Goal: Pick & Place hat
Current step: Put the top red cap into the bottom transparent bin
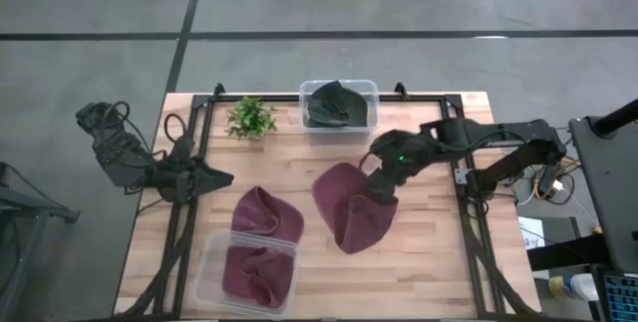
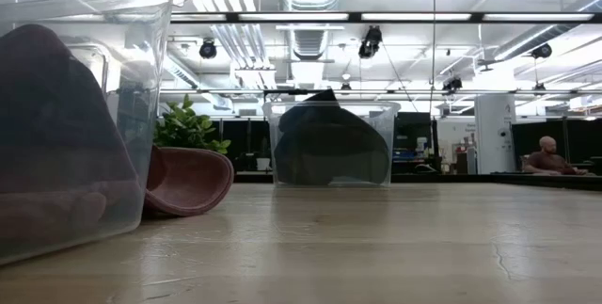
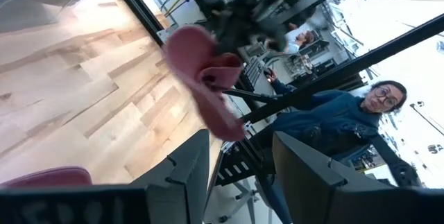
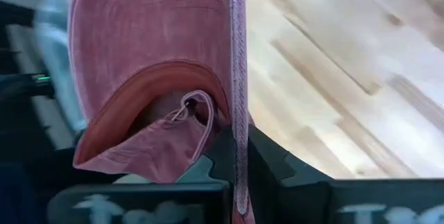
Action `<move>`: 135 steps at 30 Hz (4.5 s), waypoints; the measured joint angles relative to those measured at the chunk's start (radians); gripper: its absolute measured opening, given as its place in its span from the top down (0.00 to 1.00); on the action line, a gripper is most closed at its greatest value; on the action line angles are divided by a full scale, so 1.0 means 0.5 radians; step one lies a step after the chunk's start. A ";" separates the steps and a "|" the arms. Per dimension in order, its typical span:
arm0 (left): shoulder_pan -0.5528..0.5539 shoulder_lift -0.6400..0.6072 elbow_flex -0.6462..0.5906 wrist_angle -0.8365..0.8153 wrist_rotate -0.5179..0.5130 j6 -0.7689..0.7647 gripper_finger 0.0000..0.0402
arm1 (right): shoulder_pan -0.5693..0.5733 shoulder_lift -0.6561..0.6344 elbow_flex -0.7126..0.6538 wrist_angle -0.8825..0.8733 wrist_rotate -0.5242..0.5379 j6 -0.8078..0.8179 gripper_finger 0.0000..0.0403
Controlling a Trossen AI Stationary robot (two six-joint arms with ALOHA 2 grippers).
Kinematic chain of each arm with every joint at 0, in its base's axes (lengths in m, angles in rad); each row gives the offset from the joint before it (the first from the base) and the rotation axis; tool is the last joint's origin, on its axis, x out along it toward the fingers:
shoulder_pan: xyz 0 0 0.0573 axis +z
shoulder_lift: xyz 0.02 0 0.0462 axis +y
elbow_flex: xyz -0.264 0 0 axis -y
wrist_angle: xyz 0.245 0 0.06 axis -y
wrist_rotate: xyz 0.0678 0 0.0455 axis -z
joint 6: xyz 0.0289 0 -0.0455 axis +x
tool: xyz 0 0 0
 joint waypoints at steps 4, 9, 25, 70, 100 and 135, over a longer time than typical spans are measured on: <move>0.016 0.053 0.000 0.000 0.002 -0.079 0.62 | 0.010 0.063 0.226 0.027 -0.149 -0.020 0.97; 0.050 0.127 0.000 0.012 0.138 -0.254 0.62 | 0.033 0.282 0.568 0.017 -0.390 -0.124 0.97; 0.076 0.260 -0.003 0.117 0.591 -0.607 0.62 | 0.043 1.196 1.641 -0.252 -0.585 -0.576 0.97; 0.199 0.615 -0.004 0.311 0.971 -0.749 0.62 | 0.197 1.299 1.624 -0.010 -0.435 -0.641 0.97; 0.162 0.498 0.005 0.313 1.271 -0.879 0.99 | 0.193 1.204 1.625 -0.324 -0.438 -0.863 0.76; -0.034 0.427 -0.004 -0.480 1.257 -1.705 0.95 | -0.021 1.115 1.624 -0.901 0.037 -1.826 0.55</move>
